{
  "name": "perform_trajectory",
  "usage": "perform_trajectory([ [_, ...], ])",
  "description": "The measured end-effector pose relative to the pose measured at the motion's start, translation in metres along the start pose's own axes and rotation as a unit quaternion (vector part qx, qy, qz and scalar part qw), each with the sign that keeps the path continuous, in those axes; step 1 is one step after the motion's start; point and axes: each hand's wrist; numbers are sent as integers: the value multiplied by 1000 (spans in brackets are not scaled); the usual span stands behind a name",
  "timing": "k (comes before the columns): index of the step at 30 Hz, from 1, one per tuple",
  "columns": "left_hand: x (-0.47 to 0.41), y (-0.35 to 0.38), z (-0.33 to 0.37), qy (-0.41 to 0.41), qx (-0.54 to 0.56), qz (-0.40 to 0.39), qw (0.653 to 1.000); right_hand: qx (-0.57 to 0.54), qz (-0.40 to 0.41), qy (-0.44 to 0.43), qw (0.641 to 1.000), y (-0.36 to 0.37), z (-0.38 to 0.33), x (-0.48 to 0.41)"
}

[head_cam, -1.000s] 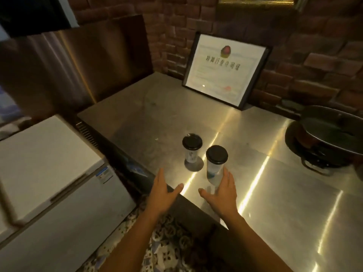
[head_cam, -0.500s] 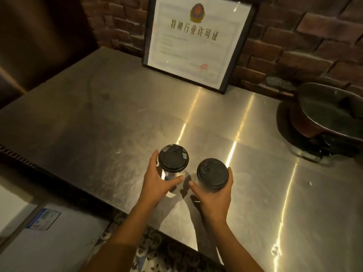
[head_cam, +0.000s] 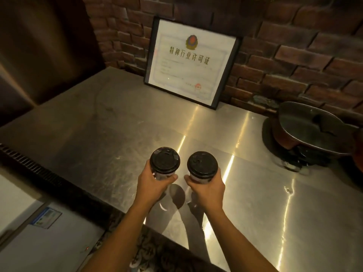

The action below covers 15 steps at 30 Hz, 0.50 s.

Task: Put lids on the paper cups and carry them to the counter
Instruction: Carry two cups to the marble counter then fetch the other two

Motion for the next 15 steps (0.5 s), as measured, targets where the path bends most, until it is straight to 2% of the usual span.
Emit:
perform_trajectory([
  [7,94,-48,36,32,20,52,998,-13,-84,-86,993,-62,-33,39],
  [15,258,-124,43,24,14,207,978,-37,-189,-146,970,-141,-57,130],
])
Point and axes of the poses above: each hand's wrist, its own x-axis away from the middle knuckle, its own y-axis out of the palm, z = x × y, and after that the axes turned 11 degrees about z, right-handed
